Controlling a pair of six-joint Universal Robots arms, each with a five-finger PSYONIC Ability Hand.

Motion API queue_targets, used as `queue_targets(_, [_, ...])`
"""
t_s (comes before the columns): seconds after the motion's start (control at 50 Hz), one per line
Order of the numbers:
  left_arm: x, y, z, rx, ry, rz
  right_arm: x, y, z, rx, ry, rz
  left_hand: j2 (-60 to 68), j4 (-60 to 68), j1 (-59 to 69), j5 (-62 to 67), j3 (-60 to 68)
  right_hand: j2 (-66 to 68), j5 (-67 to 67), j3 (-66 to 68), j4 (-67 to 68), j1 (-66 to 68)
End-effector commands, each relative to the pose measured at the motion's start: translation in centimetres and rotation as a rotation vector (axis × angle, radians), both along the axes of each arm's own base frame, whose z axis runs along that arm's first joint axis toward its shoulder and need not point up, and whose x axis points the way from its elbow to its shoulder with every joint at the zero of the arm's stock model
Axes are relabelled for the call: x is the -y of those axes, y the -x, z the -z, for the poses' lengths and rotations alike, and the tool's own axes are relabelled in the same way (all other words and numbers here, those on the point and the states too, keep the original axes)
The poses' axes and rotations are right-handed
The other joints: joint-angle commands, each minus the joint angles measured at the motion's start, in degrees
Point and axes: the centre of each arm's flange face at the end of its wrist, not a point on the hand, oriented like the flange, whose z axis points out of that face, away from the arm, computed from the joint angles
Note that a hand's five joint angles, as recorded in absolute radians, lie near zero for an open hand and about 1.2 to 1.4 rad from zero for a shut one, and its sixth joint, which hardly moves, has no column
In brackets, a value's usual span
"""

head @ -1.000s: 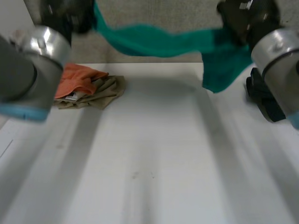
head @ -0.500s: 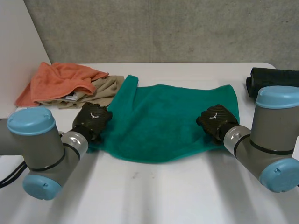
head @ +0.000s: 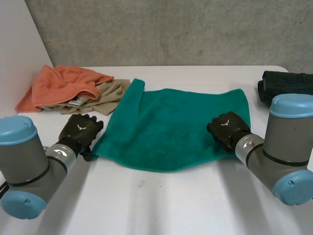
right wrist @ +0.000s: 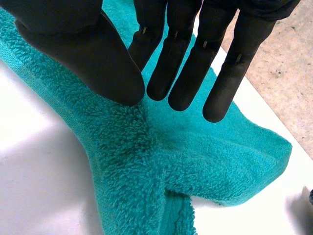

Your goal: Fold the laundry.

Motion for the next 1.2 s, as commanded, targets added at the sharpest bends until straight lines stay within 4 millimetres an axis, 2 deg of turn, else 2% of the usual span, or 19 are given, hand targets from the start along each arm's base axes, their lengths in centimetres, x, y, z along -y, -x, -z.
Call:
queue_targets(0.02, [0.8,1.2,0.8,-0.129,-0.085,0.052,-0.1,0.0,0.2,-0.001,-0.003,0.000,2.90,3.42,2.55,3.74,2.84,12.43,11.20,11.63,11.17,15.47])
queue_targets(0.12, [1.4,1.4,0.6,-0.180,-0.120,0.045,0.0,0.0,0.2,0.000,0.000,0.001,3.91,4.43,3.56,4.75,3.85,12.43,11.20,11.63,11.17,15.47])
queue_targets(0.24, [2.4,1.5,2.0,-0.160,-0.133,0.034,0.1,0.1,0.1,0.003,0.004,0.005,9.95,10.47,9.60,10.79,9.89,12.43,11.20,11.63,11.17,15.47])
queue_targets(0.32, [3.4,1.7,2.3,-0.164,-0.121,0.033,0.4,0.1,-0.2,0.033,0.008,0.026,29.77,30.28,29.41,30.60,29.70,12.43,11.20,11.63,11.17,15.47])
queue_targets(0.34, [3.6,1.8,2.3,-0.165,-0.116,0.034,0.5,0.1,-0.3,0.044,0.005,0.033,39.81,40.33,39.46,40.65,39.75,12.43,11.20,11.63,11.17,15.47])
queue_targets(0.38, [3.8,1.8,2.2,-0.167,-0.108,0.035,0.5,0.1,-0.4,0.074,-0.009,0.050,45.61,46.12,45.25,46.44,45.54,-11.92,-13.15,-12.73,-13.19,-8.89])
queue_targets(0.4, [3.9,1.8,2.1,-0.168,-0.105,0.035,0.5,0.0,-0.5,0.107,-0.030,0.070,47.30,47.81,46.94,48.13,47.23,-42.04,-43.27,-42.85,-43.30,-39.01])
queue_targets(0.42, [3.9,2.0,1.8,-0.169,-0.098,0.039,0.6,0.2,-0.8,0.125,-0.037,0.082,48.31,48.83,47.96,49.15,48.25,-52.33,-53.56,-53.14,-53.60,-49.30])
queue_targets(0.46, [3.8,2.0,1.6,-0.171,-0.091,0.041,0.8,0.5,-1.4,0.153,-0.045,0.103,48.16,48.67,47.80,48.99,48.09,-56.97,-58.20,-57.77,-58.23,-53.93])
queue_targets(0.48, [3.8,2.0,1.4,-0.172,-0.088,0.043,1.0,1.2,-2.6,0.184,-0.052,0.137,48.15,48.67,47.80,48.99,48.09,-57.57,-58.80,-58.37,-58.83,-54.53])
queue_targets(0.54, [3.5,2.1,-0.1,-0.188,-0.058,0.045,1.4,3.4,-4.2,0.203,-0.066,0.208,46.98,47.50,46.63,47.81,46.91,-57.49,-58.71,-58.29,-58.75,-54.45])
queue_targets(0.56, [3.4,2.1,-0.3,-0.190,-0.054,0.047,1.6,4.8,-4.9,0.202,-0.085,0.249,46.81,47.33,46.46,47.65,46.75,-56.82,-58.05,-57.62,-58.08,-53.78])
queue_targets(0.62, [2.9,2.1,-1.0,-0.196,-0.044,0.053,1.2,6.9,-5.3,0.185,-0.141,0.302,46.47,46.99,46.12,47.31,46.41,-55.64,-56.87,-56.45,-56.90,-52.61])
queue_targets(0.68, [2.5,2.1,-1.2,-0.196,-0.043,0.056,0.8,7.9,-4.7,0.172,-0.177,0.325,45.64,46.15,45.28,46.47,45.57,-54.80,-56.03,-55.60,-56.06,-51.76])
queue_targets(0.84, [2.5,2.1,-1.6,-0.199,-0.032,0.056,0.5,11.3,-1.3,0.099,-0.193,0.341,44.62,45.14,44.27,45.46,44.56,-46.90,-48.13,-47.71,-48.16,-43.87])
queue_targets(1.04, [2.6,1.9,-1.7,-0.199,-0.030,0.050,0.9,10.9,1.3,0.084,-0.150,0.171,43.45,43.97,43.10,44.28,43.38,-36.13,-37.36,-36.93,-37.39,-33.09])
queue_targets(1.2, [2.7,1.8,-1.8,-0.200,-0.027,0.047,1.5,10.4,1.9,0.097,-0.156,0.141,42.60,43.12,42.25,43.44,42.54,-28.90,-30.12,-29.70,-30.16,-25.86])
